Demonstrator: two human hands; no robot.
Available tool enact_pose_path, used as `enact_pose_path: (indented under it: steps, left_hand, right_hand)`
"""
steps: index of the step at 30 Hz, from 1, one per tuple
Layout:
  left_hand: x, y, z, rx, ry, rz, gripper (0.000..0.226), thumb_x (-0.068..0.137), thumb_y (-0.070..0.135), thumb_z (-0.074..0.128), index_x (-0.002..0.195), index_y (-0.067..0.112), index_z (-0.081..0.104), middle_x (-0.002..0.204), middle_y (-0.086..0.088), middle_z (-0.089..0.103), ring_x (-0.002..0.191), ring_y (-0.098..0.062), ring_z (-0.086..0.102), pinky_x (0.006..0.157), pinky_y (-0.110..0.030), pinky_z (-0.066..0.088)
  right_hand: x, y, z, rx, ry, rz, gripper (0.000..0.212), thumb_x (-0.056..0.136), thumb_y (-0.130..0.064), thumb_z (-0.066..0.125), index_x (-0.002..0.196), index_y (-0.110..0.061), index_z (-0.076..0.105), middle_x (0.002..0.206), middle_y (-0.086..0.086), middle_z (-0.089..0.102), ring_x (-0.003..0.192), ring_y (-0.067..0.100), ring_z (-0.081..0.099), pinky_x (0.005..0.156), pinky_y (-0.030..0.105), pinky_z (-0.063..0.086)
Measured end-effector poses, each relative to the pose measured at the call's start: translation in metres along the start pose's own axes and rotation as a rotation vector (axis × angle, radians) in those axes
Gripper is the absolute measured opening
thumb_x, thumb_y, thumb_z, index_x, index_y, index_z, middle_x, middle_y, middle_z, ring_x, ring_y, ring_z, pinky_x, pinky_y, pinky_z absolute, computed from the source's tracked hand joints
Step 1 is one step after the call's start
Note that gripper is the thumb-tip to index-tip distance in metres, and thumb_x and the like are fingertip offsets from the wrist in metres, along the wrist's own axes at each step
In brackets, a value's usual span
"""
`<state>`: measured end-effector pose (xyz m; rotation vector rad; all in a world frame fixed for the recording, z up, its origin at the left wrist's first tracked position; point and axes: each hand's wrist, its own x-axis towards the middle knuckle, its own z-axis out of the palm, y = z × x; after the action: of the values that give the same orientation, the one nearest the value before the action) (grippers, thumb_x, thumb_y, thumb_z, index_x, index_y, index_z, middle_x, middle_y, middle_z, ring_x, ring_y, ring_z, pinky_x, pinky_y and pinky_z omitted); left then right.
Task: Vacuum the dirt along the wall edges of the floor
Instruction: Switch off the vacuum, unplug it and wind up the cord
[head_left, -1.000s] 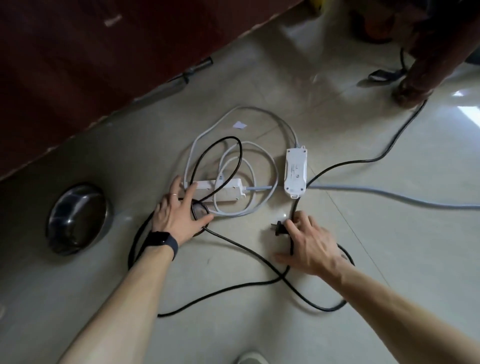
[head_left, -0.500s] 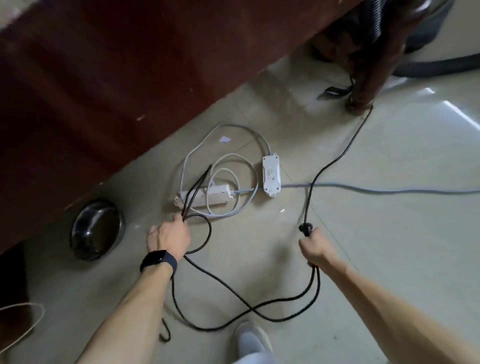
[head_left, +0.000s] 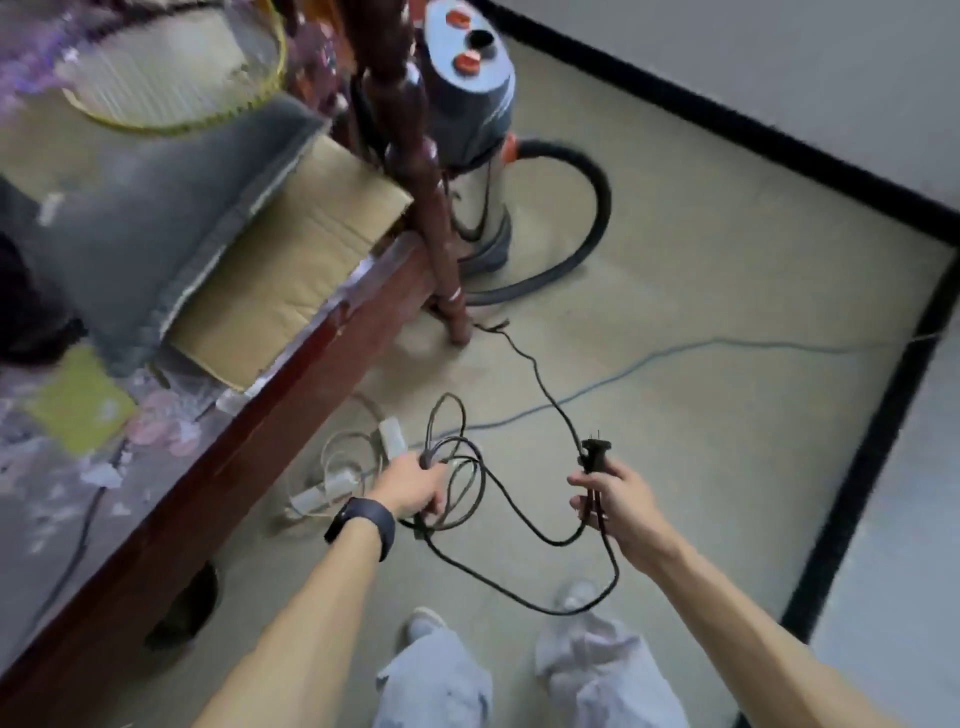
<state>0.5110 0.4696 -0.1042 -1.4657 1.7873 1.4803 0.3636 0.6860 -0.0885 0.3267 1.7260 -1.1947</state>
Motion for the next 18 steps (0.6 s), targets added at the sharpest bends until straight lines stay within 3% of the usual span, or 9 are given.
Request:
enact_pose_path:
  steps: [3, 7, 10, 12, 14, 16, 18]
  left_hand:
    - [-0.067, 0.102, 0.005, -0.342, -0.153, 0.048, 0.024, 0.092, 0.012, 0.063, 0.074, 0.013, 0.047, 0.049, 0.004, 0.039, 0.041, -0.011, 0.034, 0.042, -0.021, 0.033]
    - [-0.135, 0.201, 0.014, -0.579, -0.312, 0.026, 0.008, 0.094, 0.014, 0.057, 0.089, 0.009, 0.060, 0.061, 0.000, 0.048, 0.046, -0.012, 0.042, 0.043, -0.019, 0.039]
    - [-0.173, 0.259, 0.027, -0.641, -0.284, 0.112, 0.016, 0.101, 0.015, 0.046, 0.091, 0.010, 0.057, 0.063, 0.000, 0.049, 0.046, -0.011, 0.046, 0.043, -0.018, 0.041]
    - [-0.197, 0.297, 0.036, -0.620, -0.243, 0.181, 0.020, 0.103, 0.019, 0.045, 0.087, 0.013, 0.056, 0.064, 0.000, 0.051, 0.046, -0.010, 0.047, 0.044, -0.018, 0.041]
    - [-0.218, 0.336, 0.043, -0.580, -0.244, 0.236, 0.023, 0.104, 0.022, 0.043, 0.084, 0.016, 0.053, 0.065, 0.001, 0.052, 0.045, -0.009, 0.046, 0.042, -0.016, 0.040]
    - [-0.232, 0.372, 0.050, -0.550, -0.264, 0.290, 0.024, 0.104, 0.025, 0.042, 0.083, 0.017, 0.051, 0.064, 0.002, 0.050, 0.044, -0.007, 0.043, 0.039, -0.016, 0.039]
    - [-0.245, 0.407, 0.056, -0.542, -0.281, 0.360, 0.026, 0.105, 0.026, 0.040, 0.081, 0.019, 0.047, 0.059, 0.006, 0.045, 0.041, -0.005, 0.038, 0.037, -0.016, 0.034]
  right_hand:
    - [-0.067, -0.057, -0.054, 0.075, 0.002, -0.036, 0.013, 0.095, -0.006, 0.064, 0.105, -0.015, 0.065, 0.095, 0.001, 0.070, 0.068, 0.015, 0.068, 0.078, 0.034, 0.047]
    - [-0.135, -0.117, -0.123, 0.197, -0.048, -0.068, 0.026, 0.091, -0.013, 0.072, 0.116, -0.016, 0.066, 0.109, -0.001, 0.077, 0.085, 0.019, 0.075, 0.082, 0.033, 0.051]
    - [-0.172, -0.145, -0.167, 0.153, -0.081, -0.140, 0.025, 0.096, -0.009, 0.065, 0.120, -0.015, 0.061, 0.115, -0.003, 0.077, 0.098, 0.023, 0.077, 0.086, 0.039, 0.051]
    - [-0.184, -0.161, -0.193, 0.034, 0.052, -0.205, 0.020, 0.100, -0.006, 0.059, 0.119, -0.014, 0.056, 0.116, 0.003, 0.075, 0.091, 0.021, 0.077, 0.079, 0.040, 0.056]
    - [-0.187, -0.179, -0.219, -0.124, 0.248, -0.309, 0.014, 0.103, -0.016, 0.056, 0.116, -0.018, 0.052, 0.114, 0.005, 0.069, 0.088, 0.020, 0.076, 0.074, 0.042, 0.063]
    - [-0.189, -0.203, -0.244, -0.286, 0.409, -0.434, 0.014, 0.103, -0.026, 0.052, 0.117, -0.026, 0.050, 0.109, 0.002, 0.066, 0.096, 0.026, 0.073, 0.080, 0.053, 0.062]
    - [-0.194, -0.229, -0.265, -0.388, 0.511, -0.521, 0.019, 0.103, -0.031, 0.049, 0.121, -0.028, 0.052, 0.109, 0.003, 0.069, 0.099, 0.029, 0.071, 0.087, 0.050, 0.057]
